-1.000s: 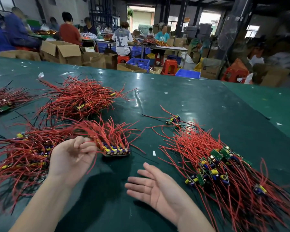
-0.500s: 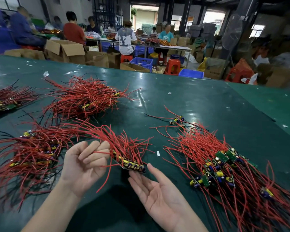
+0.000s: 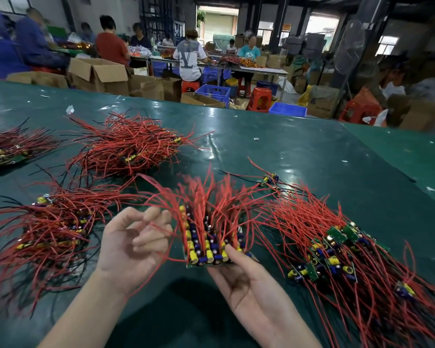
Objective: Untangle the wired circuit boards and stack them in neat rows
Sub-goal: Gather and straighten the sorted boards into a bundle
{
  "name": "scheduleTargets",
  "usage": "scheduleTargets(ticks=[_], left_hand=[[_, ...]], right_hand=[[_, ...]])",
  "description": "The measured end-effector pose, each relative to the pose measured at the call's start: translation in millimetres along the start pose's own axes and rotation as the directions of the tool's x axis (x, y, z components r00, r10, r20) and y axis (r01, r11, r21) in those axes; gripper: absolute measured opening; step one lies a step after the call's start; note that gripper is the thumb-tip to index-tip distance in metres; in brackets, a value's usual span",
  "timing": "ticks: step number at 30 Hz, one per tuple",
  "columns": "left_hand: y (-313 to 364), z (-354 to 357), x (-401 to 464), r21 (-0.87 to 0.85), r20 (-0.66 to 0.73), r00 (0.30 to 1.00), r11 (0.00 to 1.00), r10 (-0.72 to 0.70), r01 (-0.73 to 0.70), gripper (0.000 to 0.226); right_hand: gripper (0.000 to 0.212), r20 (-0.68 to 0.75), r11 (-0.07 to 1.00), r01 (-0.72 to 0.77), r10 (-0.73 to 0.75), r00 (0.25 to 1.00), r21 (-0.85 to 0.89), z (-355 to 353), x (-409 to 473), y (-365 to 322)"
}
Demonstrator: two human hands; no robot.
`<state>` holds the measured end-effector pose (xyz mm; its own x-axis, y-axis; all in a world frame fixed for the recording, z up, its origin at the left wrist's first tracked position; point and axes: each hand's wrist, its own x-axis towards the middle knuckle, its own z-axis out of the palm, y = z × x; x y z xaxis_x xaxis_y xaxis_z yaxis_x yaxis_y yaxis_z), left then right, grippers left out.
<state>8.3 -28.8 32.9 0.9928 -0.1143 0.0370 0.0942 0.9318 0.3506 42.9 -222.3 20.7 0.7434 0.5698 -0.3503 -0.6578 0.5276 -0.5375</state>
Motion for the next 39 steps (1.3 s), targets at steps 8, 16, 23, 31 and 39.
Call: scheduleTargets(ticks=[8, 16, 23, 31, 39], left_hand=[[-16.9, -13.6, 17.7, 0.977, -0.153, 0.831, 0.208, 0.535, 0.046, 0.031], [-18.6, -15.1, 14.2, 0.746, -0.131, 0.979, 0.666, 0.157, -0.007, 0.033], [-24.8, -3.8, 12.5, 0.687, -0.167, 0.965, 0.726, 0.201, -0.032, 0.025], [-25.7, -2.1, 14.0, 0.724, -0.170, 0.969, 0.690, 0.182, -0.003, 0.019], [-22.0, -9.9, 12.4, 0.784, -0.306, 0.935, 0.605, 0.178, 0.141, 0.024]], right_hand=[[0.041, 0.037, 0.949, 0.301, -0.298, 0.954, -0.098, -1.3, -2.7, -14.5], [0.049, 0.023, 0.944, 0.282, -0.282, 0.959, -0.170, -3.3, -4.1, -16.5], [0.025, 0.084, 0.940, 0.278, -0.266, 0.960, -0.199, -0.7, -8.8, -22.4], [0.024, 0.071, 0.944, 0.261, -0.251, 0.965, -0.204, 0.7, -10.1, -24.6], [0.032, 0.088, 0.933, 0.245, -0.230, 0.969, -0.264, -1.9, -9.9, -30.0]])
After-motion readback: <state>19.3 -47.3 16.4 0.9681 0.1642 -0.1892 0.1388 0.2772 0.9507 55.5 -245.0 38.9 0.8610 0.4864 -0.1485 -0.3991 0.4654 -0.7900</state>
